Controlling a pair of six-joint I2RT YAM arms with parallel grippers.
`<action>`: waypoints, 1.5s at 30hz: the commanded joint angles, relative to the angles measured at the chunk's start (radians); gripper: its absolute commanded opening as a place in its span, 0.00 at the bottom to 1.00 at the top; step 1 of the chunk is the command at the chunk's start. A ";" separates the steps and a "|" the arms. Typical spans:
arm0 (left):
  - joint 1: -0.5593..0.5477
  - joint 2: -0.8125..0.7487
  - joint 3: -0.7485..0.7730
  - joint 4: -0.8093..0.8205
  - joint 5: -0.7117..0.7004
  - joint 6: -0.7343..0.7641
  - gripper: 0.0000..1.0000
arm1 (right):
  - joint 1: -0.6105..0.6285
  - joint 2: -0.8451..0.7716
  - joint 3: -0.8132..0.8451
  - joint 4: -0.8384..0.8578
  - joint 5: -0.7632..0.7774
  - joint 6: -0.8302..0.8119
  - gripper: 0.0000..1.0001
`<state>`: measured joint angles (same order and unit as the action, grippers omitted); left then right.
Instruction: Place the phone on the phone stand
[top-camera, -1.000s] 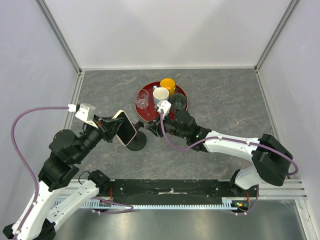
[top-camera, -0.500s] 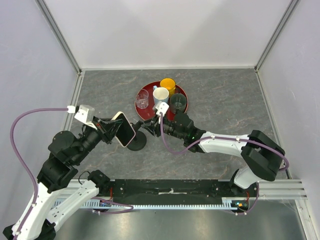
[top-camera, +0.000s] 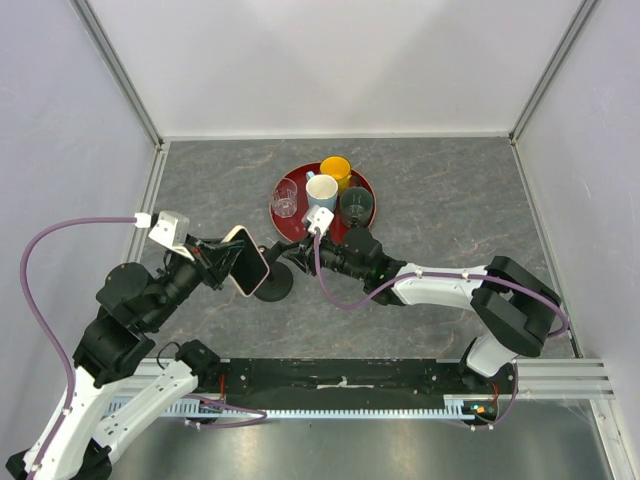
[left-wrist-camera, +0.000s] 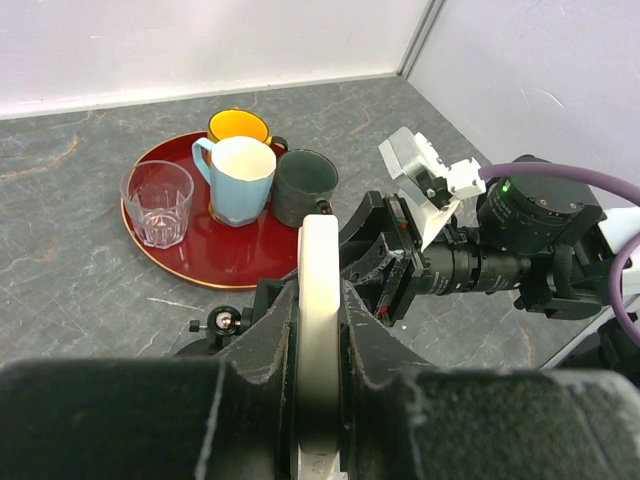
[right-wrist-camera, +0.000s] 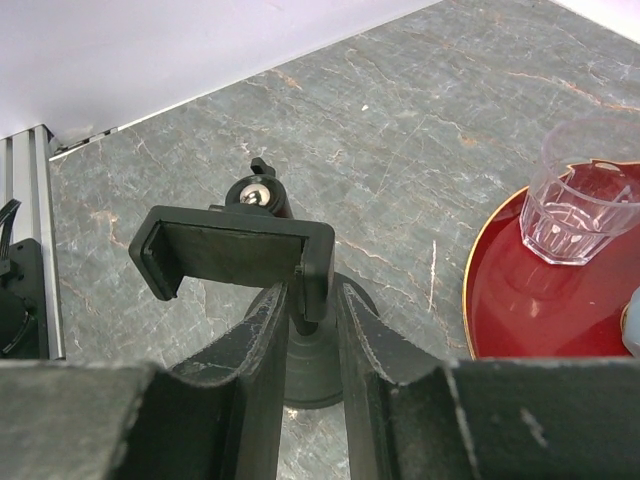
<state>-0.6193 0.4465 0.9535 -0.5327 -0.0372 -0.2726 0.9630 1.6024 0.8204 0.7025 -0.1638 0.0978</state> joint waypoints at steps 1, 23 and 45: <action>-0.002 -0.011 0.045 0.063 -0.015 -0.031 0.02 | 0.005 0.007 0.025 0.046 -0.013 -0.023 0.33; -0.002 -0.011 0.044 0.057 -0.009 -0.034 0.02 | 0.005 0.017 0.074 0.028 -0.009 -0.046 0.33; -0.002 -0.008 0.044 0.046 -0.006 -0.028 0.02 | 0.005 0.028 0.063 -0.017 -0.025 -0.038 0.32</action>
<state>-0.6193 0.4419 0.9543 -0.5461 -0.0448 -0.2729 0.9646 1.6264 0.8761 0.6983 -0.1677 0.0647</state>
